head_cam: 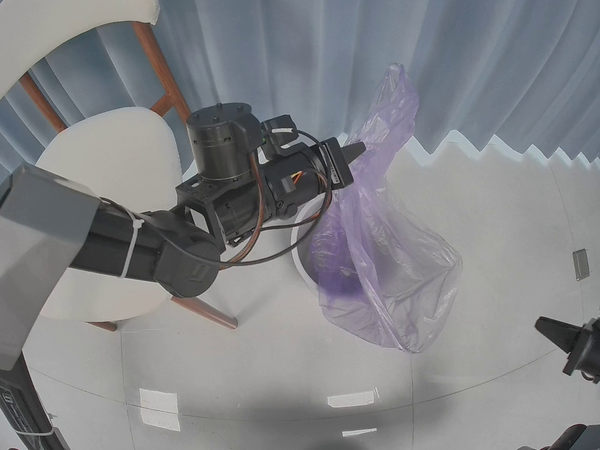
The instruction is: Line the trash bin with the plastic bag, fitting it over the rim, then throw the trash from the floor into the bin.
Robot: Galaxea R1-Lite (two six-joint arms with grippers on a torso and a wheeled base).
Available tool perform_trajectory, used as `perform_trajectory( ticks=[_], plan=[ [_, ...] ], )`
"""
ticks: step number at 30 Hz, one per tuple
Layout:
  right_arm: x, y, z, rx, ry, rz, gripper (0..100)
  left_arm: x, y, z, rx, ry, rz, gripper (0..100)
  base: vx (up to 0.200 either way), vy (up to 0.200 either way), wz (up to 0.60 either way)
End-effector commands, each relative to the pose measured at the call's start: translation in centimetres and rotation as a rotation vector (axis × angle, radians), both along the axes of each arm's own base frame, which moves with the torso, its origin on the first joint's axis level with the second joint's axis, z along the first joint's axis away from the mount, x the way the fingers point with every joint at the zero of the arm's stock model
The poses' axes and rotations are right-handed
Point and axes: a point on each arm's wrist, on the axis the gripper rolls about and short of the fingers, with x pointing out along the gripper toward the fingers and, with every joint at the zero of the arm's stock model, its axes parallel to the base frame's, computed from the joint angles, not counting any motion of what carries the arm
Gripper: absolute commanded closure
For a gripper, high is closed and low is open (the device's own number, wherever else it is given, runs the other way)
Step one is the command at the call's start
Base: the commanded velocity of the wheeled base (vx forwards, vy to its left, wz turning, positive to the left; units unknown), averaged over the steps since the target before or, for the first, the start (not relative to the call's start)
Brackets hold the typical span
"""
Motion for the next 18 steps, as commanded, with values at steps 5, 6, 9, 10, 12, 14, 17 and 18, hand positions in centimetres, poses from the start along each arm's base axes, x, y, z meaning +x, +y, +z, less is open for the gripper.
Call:
perform_trajectory(
  ticks=[5,6,9,10,12,14,17,18],
  plan=[
    [10.6,8.0,-9.6,-0.079,0.535,0.383,100,-1.6,1.0,3.9,0.05,-0.043,0.036,100,0.0,0.0,0.0],
    [10.9,8.6,-10.0,-0.083,0.532,0.4,100,-1.6,1.0,3.9,0.05,-0.043,0.039,100,0.0,0.0,0.0],
    [11.8,9.8,-11.3,-0.081,0.524,0.439,100,-1.5,1.0,3.7,0.053,-0.039,0.039,100,0.0,0.0,0.0],
    [12.4,10.7,-12.2,-0.072,0.506,0.47,100,-1.5,1.1,3.7,0.053,-0.039,0.042,100,0.0,0.0,0.0],
    [12.7,11.8,-13.2,-0.059,0.473,0.522,100,-1.4,1.2,3.8,0.052,-0.04,0.044,100,0.0,0.0,0.0],
    [13.1,12.9,-14.0,-0.043,0.446,0.554,100,-1.4,1.3,3.8,0.051,-0.039,0.046,100,0.0,0.0,0.0],
    [14.0,14.1,-14.5,-0.019,0.388,0.577,100,-1.4,1.3,3.8,0.049,-0.039,0.046,100,0.0,0.0,0.0],
    [14.3,14.5,-14.5,-0.007,0.364,0.583,100,-1.4,1.3,3.8,0.049,-0.039,0.046,100,0.0,0.0,0.0]
  ],
)
